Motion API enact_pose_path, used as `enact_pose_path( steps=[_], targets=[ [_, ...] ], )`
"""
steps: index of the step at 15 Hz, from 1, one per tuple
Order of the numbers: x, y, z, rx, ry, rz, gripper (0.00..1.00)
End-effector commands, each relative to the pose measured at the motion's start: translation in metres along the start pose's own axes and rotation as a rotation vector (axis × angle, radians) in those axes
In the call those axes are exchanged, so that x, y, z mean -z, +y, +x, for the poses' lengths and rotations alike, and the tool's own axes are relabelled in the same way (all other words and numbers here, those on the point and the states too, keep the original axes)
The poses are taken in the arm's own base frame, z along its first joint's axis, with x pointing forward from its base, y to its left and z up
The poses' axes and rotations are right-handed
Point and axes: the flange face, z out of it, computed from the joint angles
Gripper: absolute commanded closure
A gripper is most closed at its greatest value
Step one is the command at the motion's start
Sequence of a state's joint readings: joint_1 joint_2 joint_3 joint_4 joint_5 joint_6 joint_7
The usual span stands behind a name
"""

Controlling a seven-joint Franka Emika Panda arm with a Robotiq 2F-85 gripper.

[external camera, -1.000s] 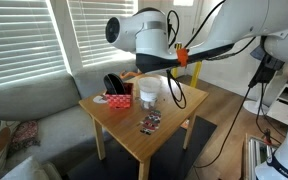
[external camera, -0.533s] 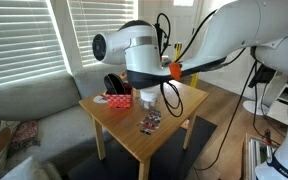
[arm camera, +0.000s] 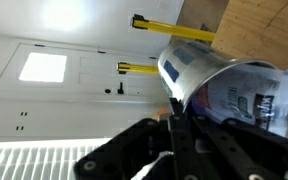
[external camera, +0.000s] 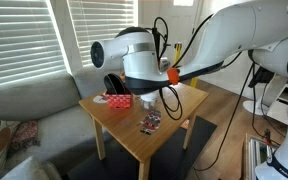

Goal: Pour the contents in the silver cup into the cup on the left

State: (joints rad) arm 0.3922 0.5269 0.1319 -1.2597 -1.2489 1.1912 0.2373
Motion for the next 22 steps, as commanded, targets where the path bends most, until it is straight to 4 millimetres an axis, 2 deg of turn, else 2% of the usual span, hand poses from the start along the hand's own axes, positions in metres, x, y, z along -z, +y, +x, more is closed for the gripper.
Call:
enact_pose_path(
  steps=[1,6,18,19,22],
  targets=[
    [0.021,-0.002,-0.005,0.015,-0.02,-0.098,0.99],
    [0.03,-0.003,-0.014,0.059,-0.097,-0.228,0.99],
    [-0.003,-0.003,-0.006,0.15,-0.247,-0.349,0.99],
    [-0.002,0.0,-0.006,0.151,-0.228,-0.33,0.99],
    [0.006,0.025,-0.014,0.013,-0.096,-0.216,0.99]
  ],
)
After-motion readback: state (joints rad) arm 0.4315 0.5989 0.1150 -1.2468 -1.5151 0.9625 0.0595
